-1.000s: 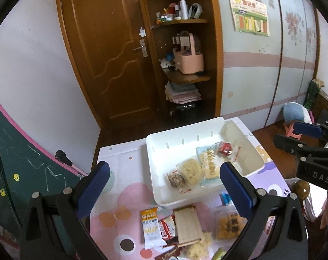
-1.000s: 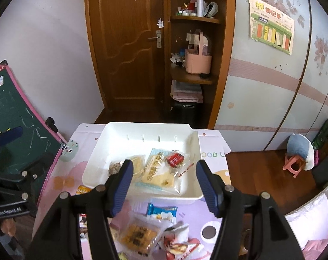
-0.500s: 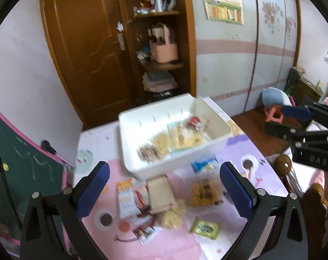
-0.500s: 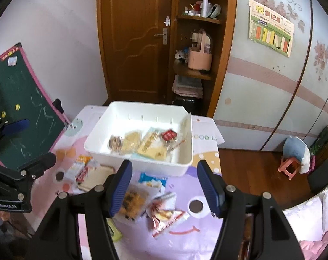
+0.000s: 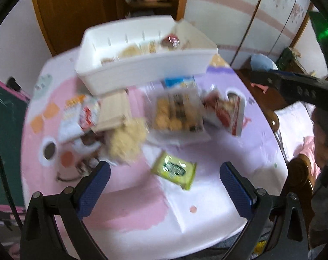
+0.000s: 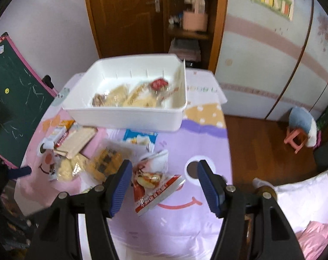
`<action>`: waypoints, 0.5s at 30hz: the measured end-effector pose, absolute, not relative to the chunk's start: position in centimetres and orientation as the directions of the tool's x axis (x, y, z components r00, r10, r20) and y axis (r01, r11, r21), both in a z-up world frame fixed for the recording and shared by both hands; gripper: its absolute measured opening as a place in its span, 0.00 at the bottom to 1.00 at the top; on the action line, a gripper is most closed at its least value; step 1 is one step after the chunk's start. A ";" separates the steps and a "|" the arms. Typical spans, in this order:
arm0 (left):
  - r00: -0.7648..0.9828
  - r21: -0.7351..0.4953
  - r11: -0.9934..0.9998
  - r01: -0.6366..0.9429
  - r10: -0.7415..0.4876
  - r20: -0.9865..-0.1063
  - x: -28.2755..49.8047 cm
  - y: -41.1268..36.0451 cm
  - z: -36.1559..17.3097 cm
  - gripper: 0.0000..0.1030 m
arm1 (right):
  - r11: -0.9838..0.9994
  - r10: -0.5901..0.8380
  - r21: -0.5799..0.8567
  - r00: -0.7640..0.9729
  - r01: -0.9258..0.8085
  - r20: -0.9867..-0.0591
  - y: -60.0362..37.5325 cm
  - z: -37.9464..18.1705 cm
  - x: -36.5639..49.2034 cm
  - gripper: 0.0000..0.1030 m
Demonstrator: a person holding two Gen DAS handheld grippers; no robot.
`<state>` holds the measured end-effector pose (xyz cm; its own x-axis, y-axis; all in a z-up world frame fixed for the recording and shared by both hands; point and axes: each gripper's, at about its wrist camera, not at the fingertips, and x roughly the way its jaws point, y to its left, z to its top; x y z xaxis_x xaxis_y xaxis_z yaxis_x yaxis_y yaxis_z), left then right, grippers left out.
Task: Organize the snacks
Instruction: 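Move both tools back over the remaining snacks on the cloth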
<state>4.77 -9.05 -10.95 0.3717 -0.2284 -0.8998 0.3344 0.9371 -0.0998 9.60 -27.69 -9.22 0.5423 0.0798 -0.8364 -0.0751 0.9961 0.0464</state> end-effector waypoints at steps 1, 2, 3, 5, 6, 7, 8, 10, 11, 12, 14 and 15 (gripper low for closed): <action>0.355 -0.104 0.935 0.338 -0.229 -0.907 4.7 -9.5 -11.6 0.98 | 0.996 0.085 0.053 0.529 -0.075 -0.844 -27.8 -9.9 9.9 0.61; 0.342 -0.105 0.934 0.342 -0.228 -0.912 4.8 -9.9 -12.2 0.98 | 0.996 0.089 0.060 0.514 -0.073 -0.853 -27.9 -10.7 10.4 0.61; 0.326 -0.105 0.931 0.349 -0.226 -0.918 4.7 -10.4 -12.8 0.98 | 0.996 0.090 0.064 0.505 -0.068 -0.858 -28.1 -11.3 10.8 0.61; 0.301 -0.104 0.927 0.360 -0.220 -0.928 4.8 -11.0 -13.7 0.98 | 0.995 0.103 0.083 0.477 -0.062 -0.873 -28.4 -12.6 11.7 0.61; 0.288 -0.104 0.925 0.366 -0.219 -0.932 4.9 -11.4 -14.2 0.98 | 0.993 0.116 0.100 0.462 -0.058 -0.879 -28.5 -13.3 12.2 0.61; 0.279 -0.099 0.923 0.371 -0.213 -0.936 5.0 -11.9 -14.8 0.98 | 0.992 0.127 0.115 0.450 -0.053 -0.884 -28.6 -13.7 12.6 0.61; 0.277 -0.090 0.923 0.374 -0.204 -0.939 5.0 -12.2 -15.2 0.98 | 0.990 0.143 0.136 0.436 -0.047 -0.888 -28.7 -14.2 13.0 0.61; 0.286 -0.060 0.923 0.381 -0.179 -0.941 5.3 -12.8 -16.0 0.98 | 0.985 0.172 0.166 0.422 -0.052 -0.890 -28.6 -14.9 13.5 0.61; 0.296 -0.043 0.923 0.382 -0.166 -0.941 5.3 -12.9 -16.4 0.98 | 0.984 0.177 0.168 0.416 -0.057 -0.892 -28.4 -15.3 13.8 0.61; 0.310 -0.022 0.922 0.387 -0.153 -0.938 5.4 -13.1 -16.8 0.98 | 0.984 0.176 0.163 0.412 -0.066 -0.894 -28.2 -15.6 14.0 0.61; 0.322 0.005 0.920 0.392 -0.133 -0.937 5.7 -13.4 -17.5 0.98 | 0.984 0.178 0.149 0.397 -0.103 -0.900 -27.3 -16.2 14.4 0.61; 0.319 0.010 0.920 0.392 -0.126 -0.939 5.9 -13.5 -18.2 0.98 | 0.983 0.175 0.137 0.388 -0.124 -0.905 -26.7 -16.6 14.4 0.61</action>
